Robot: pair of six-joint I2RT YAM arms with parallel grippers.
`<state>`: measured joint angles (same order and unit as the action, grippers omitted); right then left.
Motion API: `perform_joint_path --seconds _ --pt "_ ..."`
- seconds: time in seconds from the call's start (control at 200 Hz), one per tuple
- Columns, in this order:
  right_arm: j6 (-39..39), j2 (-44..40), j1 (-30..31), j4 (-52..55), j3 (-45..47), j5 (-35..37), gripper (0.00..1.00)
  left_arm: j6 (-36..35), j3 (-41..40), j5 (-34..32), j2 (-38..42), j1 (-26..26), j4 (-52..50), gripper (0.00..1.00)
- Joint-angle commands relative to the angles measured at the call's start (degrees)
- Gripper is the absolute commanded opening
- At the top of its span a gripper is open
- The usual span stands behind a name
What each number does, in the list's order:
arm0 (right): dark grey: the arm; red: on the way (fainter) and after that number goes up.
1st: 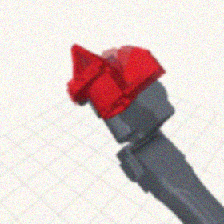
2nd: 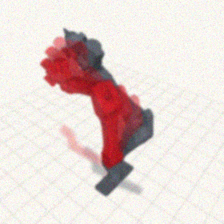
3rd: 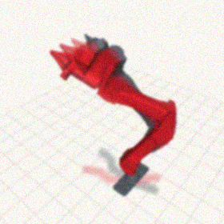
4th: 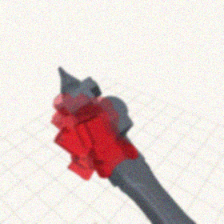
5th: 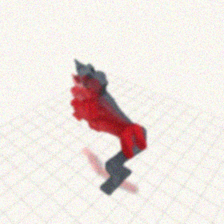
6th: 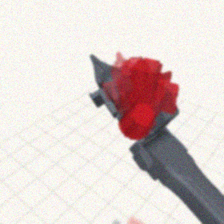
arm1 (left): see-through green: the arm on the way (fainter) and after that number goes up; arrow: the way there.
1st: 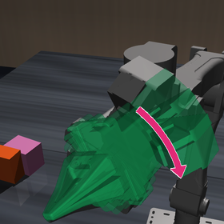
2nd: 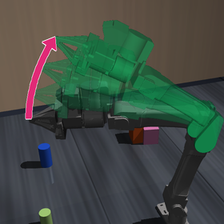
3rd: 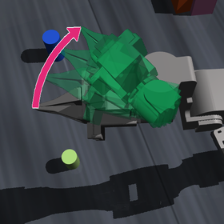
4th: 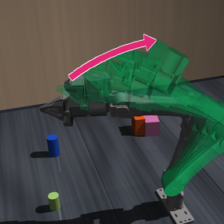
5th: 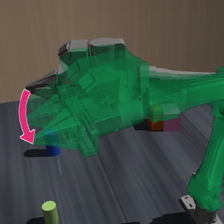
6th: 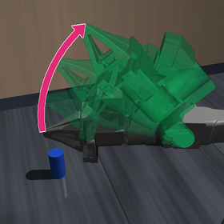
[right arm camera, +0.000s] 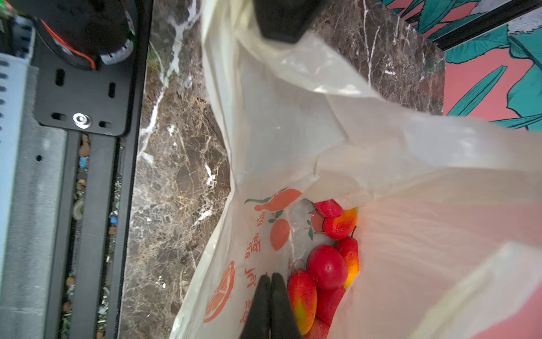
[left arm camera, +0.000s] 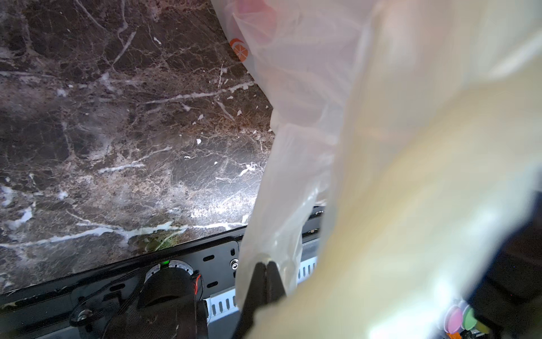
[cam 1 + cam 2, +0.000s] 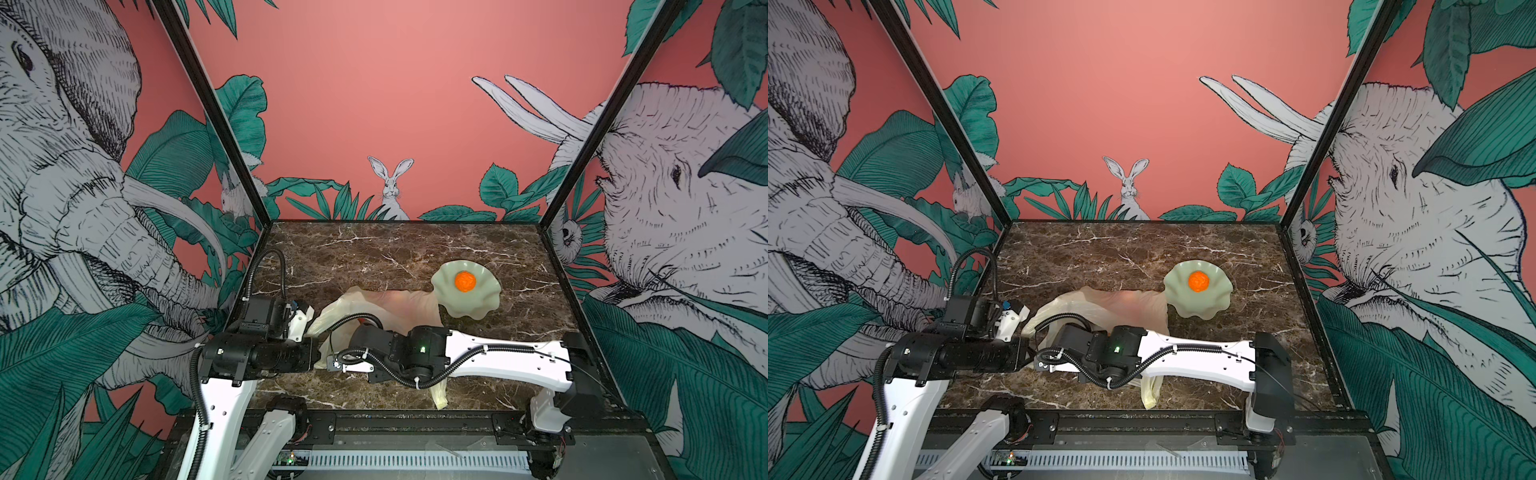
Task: Take fruits out of the plastic bag
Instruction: Take out the fake fruit from the plastic bag.
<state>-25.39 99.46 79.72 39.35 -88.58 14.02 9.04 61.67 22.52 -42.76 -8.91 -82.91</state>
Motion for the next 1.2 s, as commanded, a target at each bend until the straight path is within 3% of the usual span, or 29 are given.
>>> perform_joint_path --seconds 0.0,0.17,0.48,0.55,0.75,1.08,1.195 --pt "-3.98 2.80 -2.22 -1.33 -1.29 2.20 0.00 -0.07 1.24 1.53 0.07 -0.15 -0.16 0.00" --pt "-4.42 4.91 -5.81 -3.27 -1.08 2.94 0.00 0.01 1.52 2.17 0.73 -0.15 -0.79 0.00" --pt "-5.64 7.97 -10.40 -8.69 -1.04 11.55 0.00 0.37 1.72 2.79 1.76 -0.10 -1.68 0.00" --pt "-4.99 8.44 -11.56 -9.01 -1.91 13.24 0.10 0.37 1.37 2.72 1.74 -0.15 -1.81 0.00" --pt "-3.51 10.07 -15.12 -7.10 -4.54 18.79 0.12 0.41 0.56 2.95 1.96 -0.15 -1.90 0.00" --pt "2.75 9.76 -16.22 -3.27 -1.46 11.20 0.39 2.08 -0.10 4.11 1.24 -0.15 1.59 0.00" --pt "4.74 9.24 -16.70 -5.03 0.47 10.03 0.42 2.04 -0.94 6.08 0.78 -0.15 4.61 0.00"
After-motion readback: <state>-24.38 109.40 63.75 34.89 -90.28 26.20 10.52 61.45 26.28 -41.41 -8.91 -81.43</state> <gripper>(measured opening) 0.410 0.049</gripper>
